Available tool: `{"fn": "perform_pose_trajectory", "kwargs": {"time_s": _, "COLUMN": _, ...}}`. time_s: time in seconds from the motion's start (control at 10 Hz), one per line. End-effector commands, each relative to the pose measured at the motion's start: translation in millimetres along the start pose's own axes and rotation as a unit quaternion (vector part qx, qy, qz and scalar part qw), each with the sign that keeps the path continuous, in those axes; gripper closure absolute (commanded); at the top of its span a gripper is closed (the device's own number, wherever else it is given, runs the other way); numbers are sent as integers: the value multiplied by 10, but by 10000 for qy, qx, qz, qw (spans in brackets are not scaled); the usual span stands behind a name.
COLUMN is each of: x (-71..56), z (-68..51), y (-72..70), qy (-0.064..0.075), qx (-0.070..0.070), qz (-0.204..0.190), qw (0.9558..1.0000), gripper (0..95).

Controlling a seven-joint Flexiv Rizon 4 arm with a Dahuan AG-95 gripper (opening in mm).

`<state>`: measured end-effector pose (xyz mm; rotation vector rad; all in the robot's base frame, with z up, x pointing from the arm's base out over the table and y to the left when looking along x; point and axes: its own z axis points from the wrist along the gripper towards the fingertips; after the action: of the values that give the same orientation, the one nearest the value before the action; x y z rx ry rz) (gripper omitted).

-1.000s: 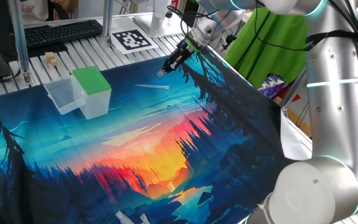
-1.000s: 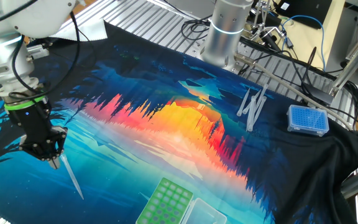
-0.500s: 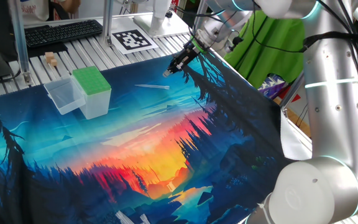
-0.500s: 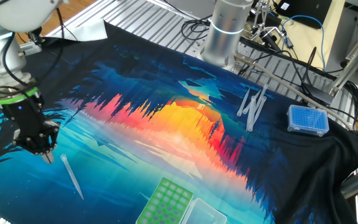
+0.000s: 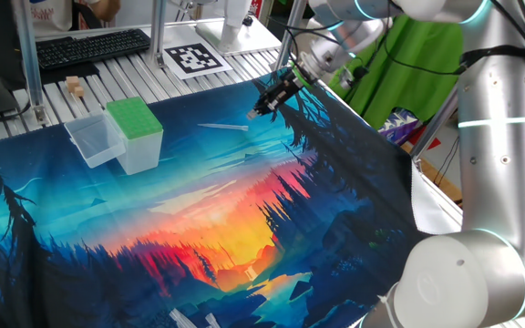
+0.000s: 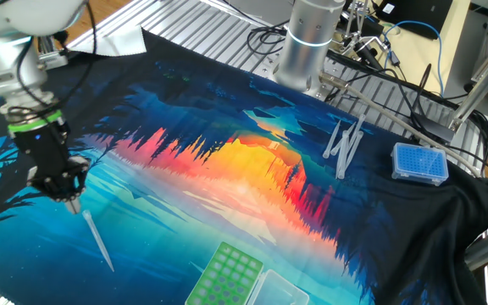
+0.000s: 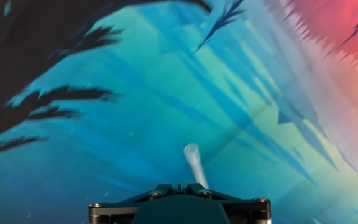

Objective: Insert a large pipette tip into the holder for large pipette tips

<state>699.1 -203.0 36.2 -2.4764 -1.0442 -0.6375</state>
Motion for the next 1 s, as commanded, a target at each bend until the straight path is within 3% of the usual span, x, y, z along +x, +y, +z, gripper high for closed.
{"fn": "perform_pose_trajectory", "kwargs": {"time_s": 0.1, "x": 1, "z": -1, "y": 18, "qy": 40, "qx": -30, "qz": 32, "qw": 10000, "gripper": 950}}
{"fn": "perform_pose_trajectory", "kwargs": {"time_s": 0.2, "x": -42, "z": 0, "y": 31, "qy": 94, "qx": 9, "qz": 9, "qw": 10000, "gripper": 950}}
{"fn": "perform_pose_trajectory", "kwargs": {"time_s": 1.0, "x": -96, "z": -6, "y": 19, "qy": 82, "qx": -49, "qz": 72, "qw": 9999, "gripper": 950}}
